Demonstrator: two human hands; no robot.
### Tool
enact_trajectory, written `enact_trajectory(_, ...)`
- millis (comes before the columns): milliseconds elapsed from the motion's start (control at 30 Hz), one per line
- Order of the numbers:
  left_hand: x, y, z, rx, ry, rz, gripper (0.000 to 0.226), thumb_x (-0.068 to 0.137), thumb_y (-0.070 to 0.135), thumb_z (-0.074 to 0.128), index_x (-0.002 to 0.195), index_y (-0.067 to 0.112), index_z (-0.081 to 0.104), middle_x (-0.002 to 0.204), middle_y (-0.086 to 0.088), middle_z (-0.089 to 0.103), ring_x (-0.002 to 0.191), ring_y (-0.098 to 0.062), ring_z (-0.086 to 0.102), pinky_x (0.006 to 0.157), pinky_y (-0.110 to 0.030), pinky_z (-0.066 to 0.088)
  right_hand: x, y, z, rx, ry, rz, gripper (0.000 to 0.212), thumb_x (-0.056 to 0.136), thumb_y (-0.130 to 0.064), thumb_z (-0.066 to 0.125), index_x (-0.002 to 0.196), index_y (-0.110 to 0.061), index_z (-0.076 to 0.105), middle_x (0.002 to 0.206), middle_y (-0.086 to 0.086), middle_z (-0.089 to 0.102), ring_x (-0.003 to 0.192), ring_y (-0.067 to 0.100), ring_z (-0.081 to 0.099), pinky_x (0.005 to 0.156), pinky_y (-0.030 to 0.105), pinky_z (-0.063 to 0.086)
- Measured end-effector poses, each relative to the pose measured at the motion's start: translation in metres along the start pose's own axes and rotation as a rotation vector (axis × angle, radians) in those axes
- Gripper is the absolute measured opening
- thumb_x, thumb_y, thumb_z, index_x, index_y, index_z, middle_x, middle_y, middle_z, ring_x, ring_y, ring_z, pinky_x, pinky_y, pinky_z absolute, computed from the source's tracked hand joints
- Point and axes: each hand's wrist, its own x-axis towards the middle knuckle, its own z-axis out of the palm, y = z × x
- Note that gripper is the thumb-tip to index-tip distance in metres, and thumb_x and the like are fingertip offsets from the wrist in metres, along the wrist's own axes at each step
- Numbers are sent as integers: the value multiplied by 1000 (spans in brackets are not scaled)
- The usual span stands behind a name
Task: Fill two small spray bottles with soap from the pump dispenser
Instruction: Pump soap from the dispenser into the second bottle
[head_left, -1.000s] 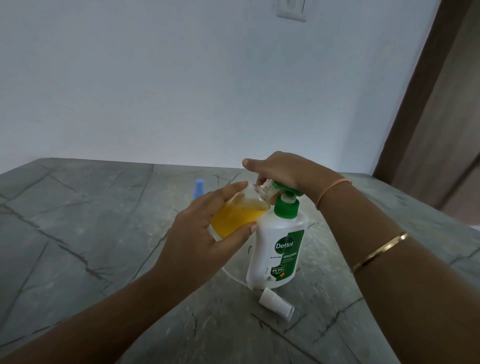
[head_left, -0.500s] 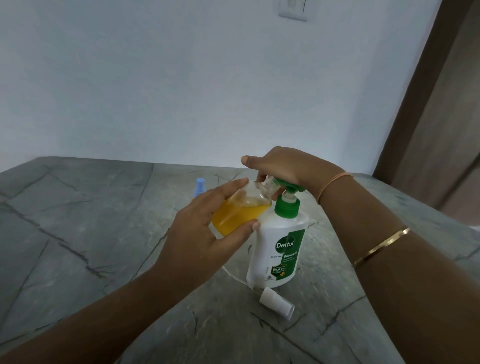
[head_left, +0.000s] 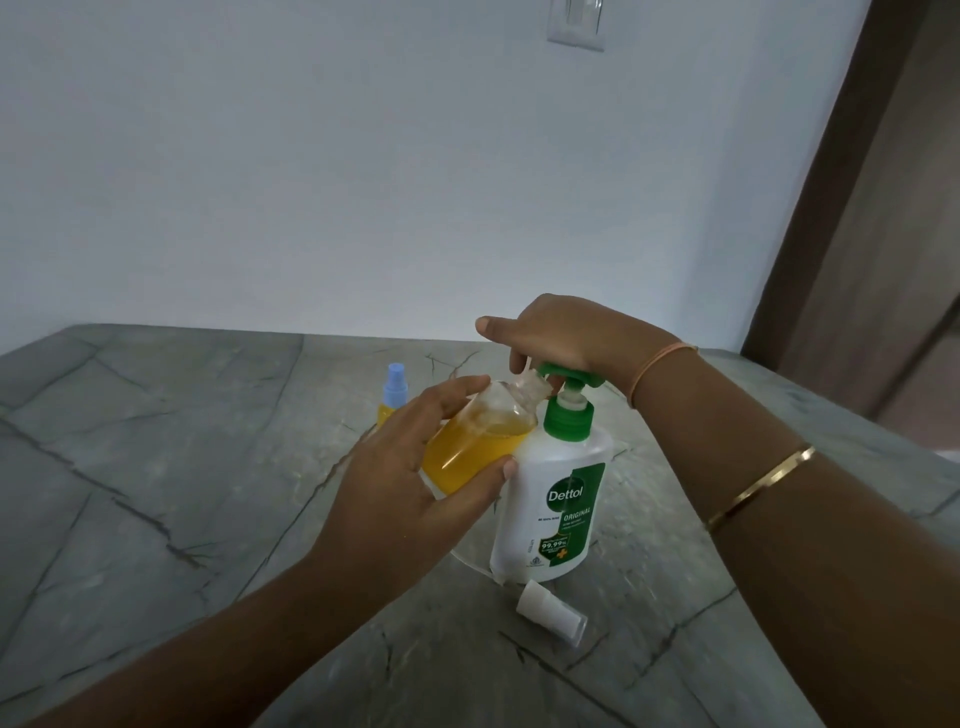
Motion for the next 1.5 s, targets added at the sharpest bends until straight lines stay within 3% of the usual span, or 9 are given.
enact_trajectory(267,-1,2,-2,-34,-1,-9,46,70,60,54,113,51,41,111,43,47,104,9,49,73,-10,44,6,1,4,68,-35,22,50,94,-55,37,100,-9,57,70,4,63,56,15,58,63,27,47)
enact_trajectory(467,-2,-3,2,-22,24,-41,52,69,60,55,118,48,41,107,30,55,103,5,51,77,-20,47,8,5,10,131,-53,55,51,93,-56,39,99,-9,59,73,5,66,58,17,60,72,32,49)
enact_trajectory(767,-1,-1,3,-9,32,-57,56,66,64,53,118,45,42,110,27,56,101,1,56,80,-28,53,2,2,1,32,17,3,50,95,-54,36,97,-9,58,71,-1,59,50,9,57,47,20,39)
enact_trajectory(933,-1,0,2,-17,31,-58,57,67,63,55,119,41,45,112,21,59,101,-2,57,78,-27,53,4,2,2,69,1,5,48,95,-53,37,99,-9,55,71,-4,58,51,9,57,54,22,43)
enact_trajectory(1067,-1,0,2,-21,24,-50,54,67,62,56,117,45,43,107,28,57,101,5,54,75,-16,49,3,3,6,98,-14,28,47,95,-52,38,97,-8,55,69,-2,59,51,11,57,61,25,46)
enact_trajectory(1300,-1,-1,2,-25,26,-47,53,67,61,56,116,46,44,106,29,57,100,4,55,76,-23,51,5,5,9,94,-10,24,49,94,-53,37,95,-8,56,68,0,60,50,11,57,61,26,46)
enact_trajectory(1500,-2,-2,2,-6,15,-52,55,66,65,54,116,47,42,106,33,54,102,8,53,77,-17,48,7,4,2,15,-4,16,54,94,-56,35,100,-8,58,75,2,63,57,13,60,57,24,45)
